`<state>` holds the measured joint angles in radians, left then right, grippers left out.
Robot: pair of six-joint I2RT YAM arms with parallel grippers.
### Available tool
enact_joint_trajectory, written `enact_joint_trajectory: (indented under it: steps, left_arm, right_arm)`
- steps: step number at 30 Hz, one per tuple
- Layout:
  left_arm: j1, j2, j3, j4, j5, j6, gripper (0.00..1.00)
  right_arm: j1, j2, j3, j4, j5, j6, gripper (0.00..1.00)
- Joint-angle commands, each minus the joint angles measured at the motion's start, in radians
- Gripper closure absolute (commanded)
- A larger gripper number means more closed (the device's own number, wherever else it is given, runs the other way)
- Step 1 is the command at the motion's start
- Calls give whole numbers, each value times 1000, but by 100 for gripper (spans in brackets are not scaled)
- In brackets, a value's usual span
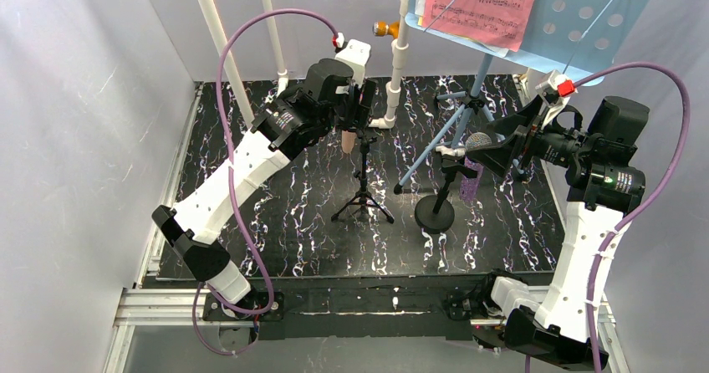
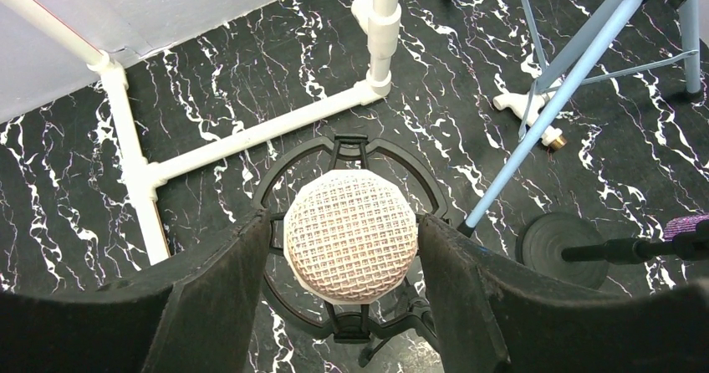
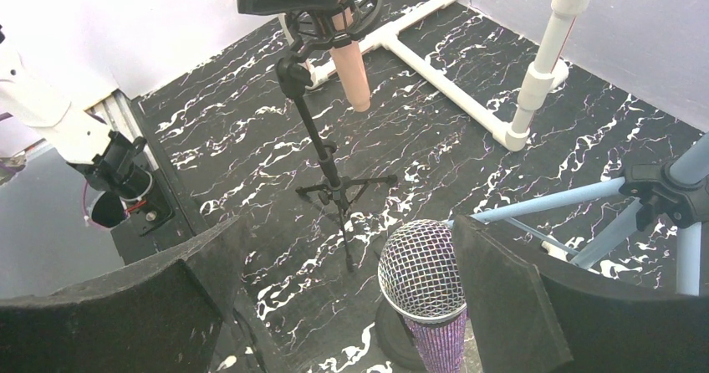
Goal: Pack up the instrument practice props
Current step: Remove the microphone from the microphone stand.
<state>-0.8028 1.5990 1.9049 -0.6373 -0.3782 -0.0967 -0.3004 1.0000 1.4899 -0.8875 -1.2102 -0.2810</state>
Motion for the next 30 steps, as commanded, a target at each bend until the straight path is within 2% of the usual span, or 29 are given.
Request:
enact_joint_trajectory:
  steps: [1,8,11,13,16,19,21,30]
  left_arm:
    - [-5,-17,-4,-1,-18,6,38]
    - [-6,-19,-3,-2,-13,5,45]
    - [-4,-22,-5,-2,-10,4,52]
    - [-5,-25,-6,-2,-7,5,61]
    - [-4,-34,1,0,-7,2,85]
    - [-5,-52,11,21,-2,5,97]
    - [-5,-70,22,41,2,11,100]
    - [-7,-151,24,143,1,63,100]
  right_arm:
    - [3,-15,9,3,-5,-5,0]
    - [3,-15,10,0,-5,-7,0]
    - [3,-15,10,0,-5,-7,0]
    - [3,-15,12,-2,-5,-7,0]
    - [3,-14,13,-3,-6,-9,0]
    - [3,-14,14,-5,-6,-12,0]
    - [3,-13,15,-7,-5,-13,0]
    - [3,-11,18,-10,-4,-18,0]
